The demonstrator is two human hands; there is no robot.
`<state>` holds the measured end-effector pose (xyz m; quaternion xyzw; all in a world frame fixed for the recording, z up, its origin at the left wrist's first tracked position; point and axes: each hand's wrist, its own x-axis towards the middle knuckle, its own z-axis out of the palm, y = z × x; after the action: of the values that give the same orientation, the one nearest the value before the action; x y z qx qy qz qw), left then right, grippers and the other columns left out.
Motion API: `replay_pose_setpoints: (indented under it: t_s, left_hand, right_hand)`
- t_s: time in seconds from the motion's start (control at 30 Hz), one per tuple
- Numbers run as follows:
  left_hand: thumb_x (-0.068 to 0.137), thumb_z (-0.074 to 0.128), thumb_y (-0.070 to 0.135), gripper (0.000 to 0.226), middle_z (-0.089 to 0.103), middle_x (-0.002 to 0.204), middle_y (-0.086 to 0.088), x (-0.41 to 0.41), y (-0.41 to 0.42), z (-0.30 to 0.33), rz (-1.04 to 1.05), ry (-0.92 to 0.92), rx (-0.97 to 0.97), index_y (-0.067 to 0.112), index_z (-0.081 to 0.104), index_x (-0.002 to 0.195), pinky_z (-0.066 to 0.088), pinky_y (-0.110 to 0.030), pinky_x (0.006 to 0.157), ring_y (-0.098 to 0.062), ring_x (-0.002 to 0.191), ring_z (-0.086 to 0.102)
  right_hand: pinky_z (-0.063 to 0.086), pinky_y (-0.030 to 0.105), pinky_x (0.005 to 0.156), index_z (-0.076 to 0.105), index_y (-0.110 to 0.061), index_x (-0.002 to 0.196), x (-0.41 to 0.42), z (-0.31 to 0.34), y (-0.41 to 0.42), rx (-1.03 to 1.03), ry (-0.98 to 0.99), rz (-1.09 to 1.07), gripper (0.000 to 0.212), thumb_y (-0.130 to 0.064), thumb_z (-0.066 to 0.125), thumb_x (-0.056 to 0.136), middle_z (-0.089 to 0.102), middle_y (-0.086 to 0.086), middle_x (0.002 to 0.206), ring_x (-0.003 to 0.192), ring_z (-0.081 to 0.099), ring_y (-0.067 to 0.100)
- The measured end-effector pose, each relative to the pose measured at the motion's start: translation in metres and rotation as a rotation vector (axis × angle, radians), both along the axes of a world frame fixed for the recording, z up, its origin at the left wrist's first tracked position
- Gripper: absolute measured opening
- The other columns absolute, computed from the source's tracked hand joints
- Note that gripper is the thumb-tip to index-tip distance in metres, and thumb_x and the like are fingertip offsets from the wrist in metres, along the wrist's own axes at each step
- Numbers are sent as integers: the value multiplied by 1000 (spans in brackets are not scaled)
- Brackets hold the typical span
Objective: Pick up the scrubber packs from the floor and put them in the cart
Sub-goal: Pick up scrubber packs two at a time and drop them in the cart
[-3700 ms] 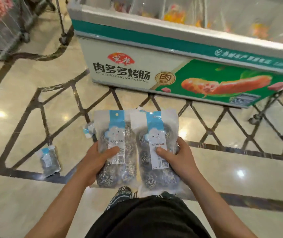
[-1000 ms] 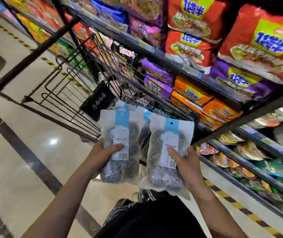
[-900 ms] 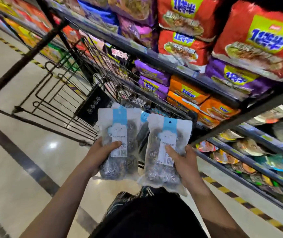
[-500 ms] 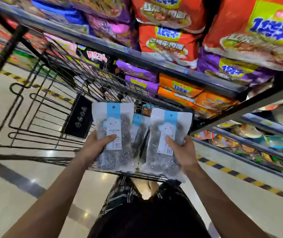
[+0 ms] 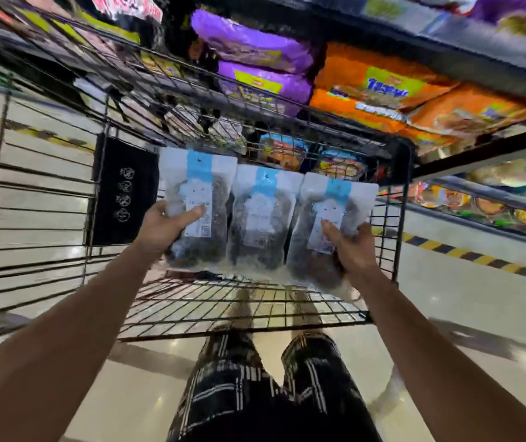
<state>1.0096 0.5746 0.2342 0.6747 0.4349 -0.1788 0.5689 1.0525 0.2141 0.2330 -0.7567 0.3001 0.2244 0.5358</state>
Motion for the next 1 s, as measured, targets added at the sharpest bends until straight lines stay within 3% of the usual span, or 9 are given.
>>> replay_pose_setpoints:
  t_s: [0.07,0.17,0.3,0.4,0.53,0.6,0.7,0.83,1.0]
  left_hand:
    - [75,92,34,53,77,86,13,3,8,-27,-3,43,6,8,66,112,53,-15,73,0,81,72]
    - [65,94,48,72,80,98,3,-1,17,-61,-38,88,18,7,69,119,61,-30,85,-13,94,76]
    - [72,92,44,55,73,96,2,-4,15,-72,-95,155,122,17,64,112,59,-38,86,-21,93,71]
    - [80,88,31,78,64,113,-4,0,5,-61,-101,164,178,10,44,140,52,-28,71,-21,98,63]
    - [78,89,32,94,47,130,-9,1,-2,-46,-193,206,256,16,30,150,54,-49,95,-31,116,56]
    - [80,86,37,86,40,127,-7,3,-6,-29,-259,241,275,18,35,147,56,-52,95,-32,113,56]
    - [80,83,29,51,58,118,-11,2,-14,4,-281,191,182,22,51,118,61,-53,85,-34,104,67]
    - [79,80,52,76,58,127,-4,-3,-27,48,-381,48,194,16,48,138,52,-49,104,-29,118,60]
    - [91,65,52,62,53,135,-11,-11,-49,114,-593,-121,326,15,51,139,46,-45,103,-30,125,53]
  right_hand:
    - [61,21,69,67,-6,120,-2,-16,3,-20,-8,-7,37,-12,84,87,78,2,105,85,77,0]
    - [55,12,62,68,-17,107,-8,-38,1,-76,-7,37,24,-8,81,89,75,-3,95,72,72,-11]
    - [59,38,81,59,-7,130,-9,-45,2,-217,83,76,63,-33,89,81,75,8,112,93,73,20]
    - [55,37,87,51,-6,138,-8,-39,3,-336,128,84,78,-40,89,78,70,13,125,111,70,31]
    - [46,32,84,33,-6,150,-11,-14,3,-358,237,46,88,-27,87,83,60,19,136,118,63,35]
    - [44,32,87,33,-6,152,-18,5,4,-404,225,90,89,-32,85,85,57,21,141,125,59,37]
    - [48,37,98,40,-4,152,-33,42,8,-441,135,158,84,-44,79,89,59,21,142,129,58,39]
    - [48,48,101,52,-3,145,-56,90,16,-516,22,259,63,-43,66,98,60,25,138,126,59,44]
    - [49,48,94,65,-4,128,-88,129,20,-639,-147,349,55,-47,54,97,68,23,122,113,65,43]
